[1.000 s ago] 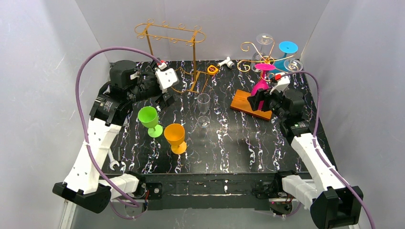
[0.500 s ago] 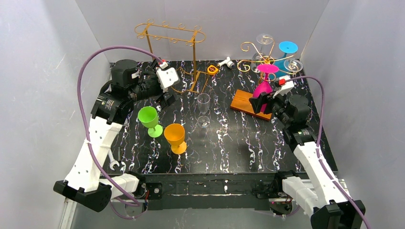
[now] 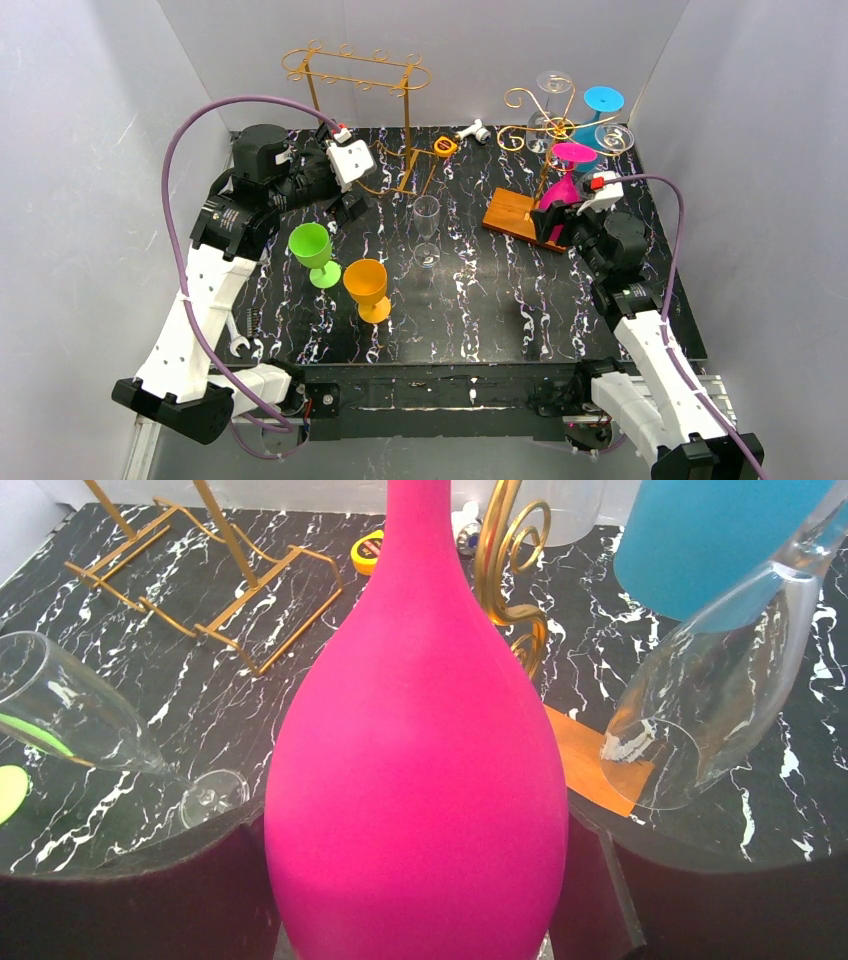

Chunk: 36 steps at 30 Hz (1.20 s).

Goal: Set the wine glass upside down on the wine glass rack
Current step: Turn the wine glass upside down at the wine rack.

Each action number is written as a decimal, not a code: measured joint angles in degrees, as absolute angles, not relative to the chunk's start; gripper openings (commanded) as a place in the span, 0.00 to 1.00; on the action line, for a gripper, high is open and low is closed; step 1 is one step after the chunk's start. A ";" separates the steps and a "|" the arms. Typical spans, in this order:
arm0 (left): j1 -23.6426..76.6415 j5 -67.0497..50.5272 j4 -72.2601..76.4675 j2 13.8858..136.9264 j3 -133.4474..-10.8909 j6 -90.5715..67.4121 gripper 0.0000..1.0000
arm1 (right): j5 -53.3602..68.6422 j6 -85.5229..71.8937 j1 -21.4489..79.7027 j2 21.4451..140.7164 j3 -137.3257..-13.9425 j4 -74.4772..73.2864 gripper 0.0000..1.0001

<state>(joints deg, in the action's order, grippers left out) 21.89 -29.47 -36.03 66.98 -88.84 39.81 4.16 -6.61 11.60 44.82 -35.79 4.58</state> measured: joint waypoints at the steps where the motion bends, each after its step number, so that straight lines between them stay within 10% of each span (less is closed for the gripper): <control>1: 21.89 -29.34 -36.03 66.98 -88.84 39.83 0.98 | 3.55 -6.85 11.60 44.56 -35.59 4.54 0.62; 11: 21.89 -28.69 -36.03 67.07 -88.84 39.57 0.98 | 1.34 -9.89 11.64 46.15 -34.92 4.86 0.92; 36: 21.98 -32.32 -35.20 74.63 -91.15 39.97 0.99 | 0.23 -13.17 11.64 41.87 -35.55 -2.83 1.00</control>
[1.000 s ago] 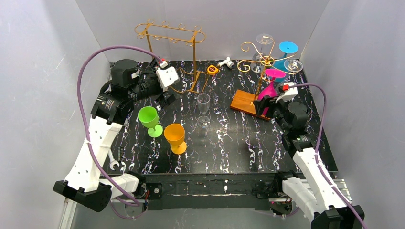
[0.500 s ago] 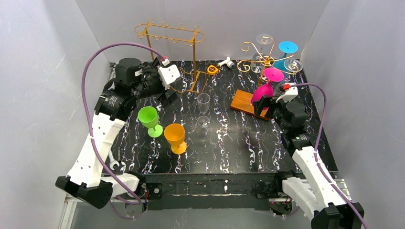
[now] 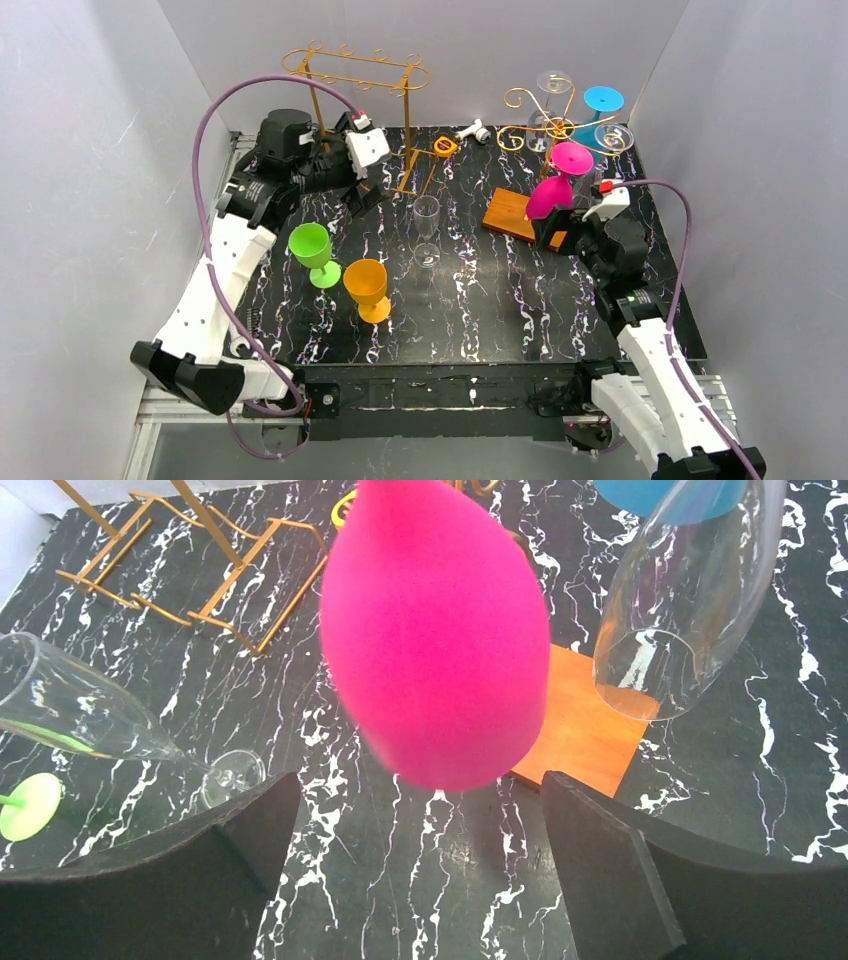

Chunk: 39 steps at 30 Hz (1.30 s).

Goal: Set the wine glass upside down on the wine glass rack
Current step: Turn the wine glass upside down at the wine rack, then adjust the wine rack at the center of the board.

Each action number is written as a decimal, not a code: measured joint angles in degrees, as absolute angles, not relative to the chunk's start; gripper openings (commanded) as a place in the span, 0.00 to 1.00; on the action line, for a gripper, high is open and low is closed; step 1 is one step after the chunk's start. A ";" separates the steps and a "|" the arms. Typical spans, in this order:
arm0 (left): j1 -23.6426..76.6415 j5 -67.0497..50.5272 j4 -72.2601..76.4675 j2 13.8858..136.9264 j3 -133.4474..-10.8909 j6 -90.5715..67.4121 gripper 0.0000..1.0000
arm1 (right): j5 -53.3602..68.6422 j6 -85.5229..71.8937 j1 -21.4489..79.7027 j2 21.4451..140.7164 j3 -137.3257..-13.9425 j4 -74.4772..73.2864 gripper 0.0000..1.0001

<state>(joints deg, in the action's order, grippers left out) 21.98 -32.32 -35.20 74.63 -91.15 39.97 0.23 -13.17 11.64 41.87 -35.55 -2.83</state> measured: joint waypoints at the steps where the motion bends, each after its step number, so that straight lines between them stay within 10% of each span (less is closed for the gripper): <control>1: 22.06 -32.75 -35.00 75.35 -91.59 40.38 0.98 | 0.27 -13.37 11.64 41.21 -36.12 -4.34 1.00; 25: 37.17 -32.40 -13.45 103.37 -106.30 63.48 0.65 | 1.67 -19.00 11.62 53.87 -83.79 -42.68 0.43; 39: 42.41 -30.06 -3.27 106.24 -103.74 75.88 0.32 | 2.61 -24.32 11.64 67.51 -99.37 -49.63 0.43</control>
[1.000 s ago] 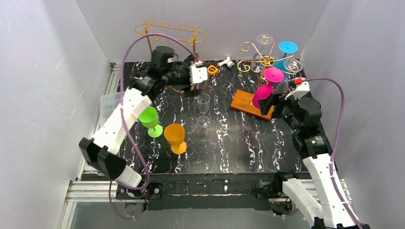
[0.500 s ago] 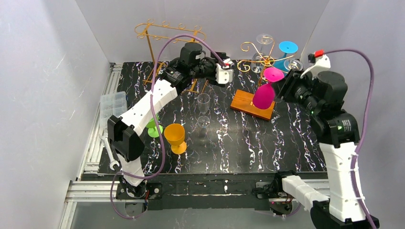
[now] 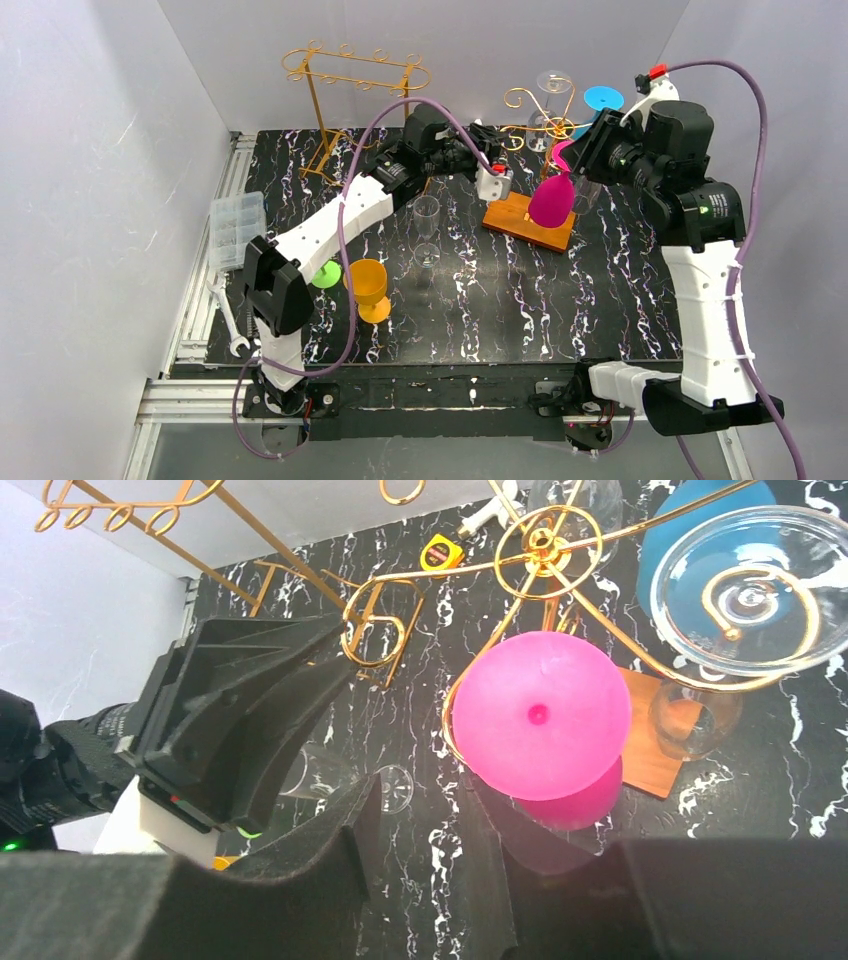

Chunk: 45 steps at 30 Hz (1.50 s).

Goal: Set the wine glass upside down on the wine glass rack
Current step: Adjust the wine rack at the center of the board.

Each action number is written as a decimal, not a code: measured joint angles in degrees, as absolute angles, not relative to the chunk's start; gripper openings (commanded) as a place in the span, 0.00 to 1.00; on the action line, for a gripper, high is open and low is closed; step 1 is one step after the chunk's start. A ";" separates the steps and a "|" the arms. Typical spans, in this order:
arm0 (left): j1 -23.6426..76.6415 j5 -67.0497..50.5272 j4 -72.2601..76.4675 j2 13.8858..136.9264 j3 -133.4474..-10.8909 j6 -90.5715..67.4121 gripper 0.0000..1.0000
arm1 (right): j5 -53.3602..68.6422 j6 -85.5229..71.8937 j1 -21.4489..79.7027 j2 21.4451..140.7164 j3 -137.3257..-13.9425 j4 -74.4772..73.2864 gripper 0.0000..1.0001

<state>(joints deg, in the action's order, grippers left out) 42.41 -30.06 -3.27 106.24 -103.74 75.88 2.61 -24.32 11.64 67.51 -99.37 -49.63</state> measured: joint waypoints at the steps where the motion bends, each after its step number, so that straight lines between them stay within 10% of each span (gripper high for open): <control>1: 42.68 -29.71 -3.25 106.69 -104.49 76.09 0.31 | 3.01 -24.40 11.62 67.83 -99.63 -49.65 0.43; 11: 44.95 -27.66 -3.99 108.25 -105.49 78.04 0.07 | 3.09 -23.66 11.64 73.34 -103.63 -50.02 0.43; 37: 49.28 -21.80 -12.88 108.20 -110.24 72.64 0.03 | -4.49 -16.23 11.62 90.65 -113.99 -50.68 0.39; 45: 51.16 -20.93 -12.86 108.01 -110.24 70.76 0.03 | -4.80 -15.03 11.64 90.65 -114.63 -51.59 0.55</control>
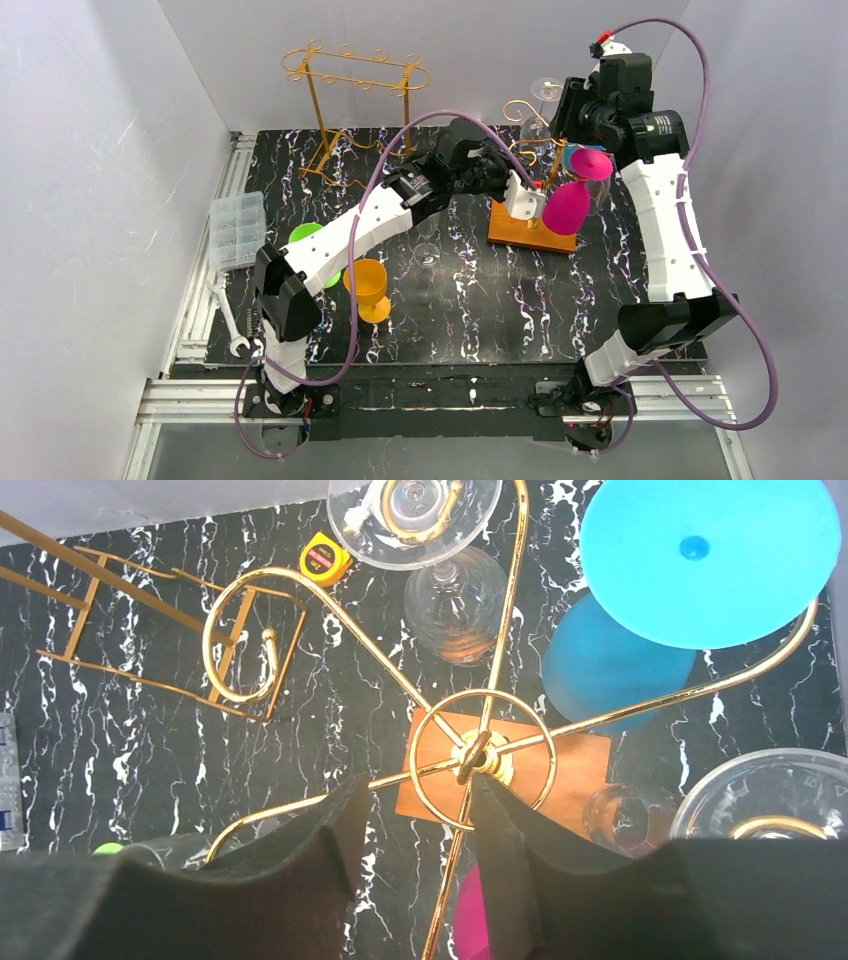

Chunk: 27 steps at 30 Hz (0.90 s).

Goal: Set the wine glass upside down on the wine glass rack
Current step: Adjust the wine rack at the center of the board.

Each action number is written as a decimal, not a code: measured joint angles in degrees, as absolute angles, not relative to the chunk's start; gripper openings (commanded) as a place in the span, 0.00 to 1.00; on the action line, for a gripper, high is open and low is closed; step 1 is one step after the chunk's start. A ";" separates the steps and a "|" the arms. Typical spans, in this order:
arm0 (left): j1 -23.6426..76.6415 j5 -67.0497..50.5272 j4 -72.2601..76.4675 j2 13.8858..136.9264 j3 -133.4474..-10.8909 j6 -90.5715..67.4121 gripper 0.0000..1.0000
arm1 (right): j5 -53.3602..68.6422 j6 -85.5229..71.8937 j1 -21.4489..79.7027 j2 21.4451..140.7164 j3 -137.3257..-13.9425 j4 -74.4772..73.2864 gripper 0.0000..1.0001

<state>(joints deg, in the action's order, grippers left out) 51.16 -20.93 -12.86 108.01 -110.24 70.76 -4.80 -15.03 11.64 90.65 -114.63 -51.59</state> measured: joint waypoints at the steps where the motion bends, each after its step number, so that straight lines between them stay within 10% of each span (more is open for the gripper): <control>1: 51.42 -20.75 -12.84 108.01 -110.26 70.61 0.04 | -4.93 -14.98 11.62 90.61 -114.72 -51.81 0.57; 6: 52.47 -19.62 -12.40 108.01 -110.30 69.38 0.47 | -6.33 -14.74 11.62 89.71 -114.76 -53.41 0.73; 13: 53.32 -18.85 -12.01 106.15 -108.42 65.91 0.73 | -6.09 -14.59 11.62 86.65 -118.48 -54.26 0.73; 27: 44.31 -12.25 -18.59 81.19 -96.66 44.38 0.98 | -10.94 -15.03 36.18 87.61 -125.49 -54.83 0.79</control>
